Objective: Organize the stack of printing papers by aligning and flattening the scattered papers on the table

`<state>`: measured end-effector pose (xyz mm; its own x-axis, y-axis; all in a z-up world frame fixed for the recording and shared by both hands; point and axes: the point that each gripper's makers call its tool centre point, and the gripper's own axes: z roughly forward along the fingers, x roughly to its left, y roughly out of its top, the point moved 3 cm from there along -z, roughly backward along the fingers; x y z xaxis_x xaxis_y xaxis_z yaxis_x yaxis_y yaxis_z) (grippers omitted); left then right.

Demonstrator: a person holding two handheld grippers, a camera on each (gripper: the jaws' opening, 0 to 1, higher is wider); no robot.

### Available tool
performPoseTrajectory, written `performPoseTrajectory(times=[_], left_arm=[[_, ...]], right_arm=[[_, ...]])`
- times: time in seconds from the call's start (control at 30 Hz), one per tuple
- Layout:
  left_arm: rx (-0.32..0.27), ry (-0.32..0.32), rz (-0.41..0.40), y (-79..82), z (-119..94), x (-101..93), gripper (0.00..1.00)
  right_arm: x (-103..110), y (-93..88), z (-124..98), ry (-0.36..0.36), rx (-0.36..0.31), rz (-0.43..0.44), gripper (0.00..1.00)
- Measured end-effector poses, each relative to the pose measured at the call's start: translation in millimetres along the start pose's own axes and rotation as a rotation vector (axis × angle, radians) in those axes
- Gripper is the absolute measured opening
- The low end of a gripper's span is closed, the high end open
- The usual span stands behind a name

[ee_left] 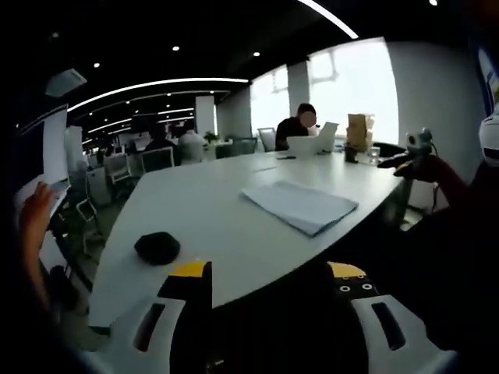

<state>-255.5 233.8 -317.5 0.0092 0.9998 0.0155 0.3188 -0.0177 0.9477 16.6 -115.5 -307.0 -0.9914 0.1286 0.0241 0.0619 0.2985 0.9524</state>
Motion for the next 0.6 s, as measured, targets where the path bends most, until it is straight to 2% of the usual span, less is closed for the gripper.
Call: performPoseTrajectory(times=[0.2,0.6], left_arm=[[0.010,0.008,-0.016,-5.0,-0.3,2.2,0.61],[0.001,0.011,-0.010,-2.8,-2.5,-0.5,0.61]], right_arm=[[0.8,-2.9,0.8,0.009,0.009,0.007,0.48],[-1.0,-4.7,-4.3,-0.007,0.020,0.006,0.48]])
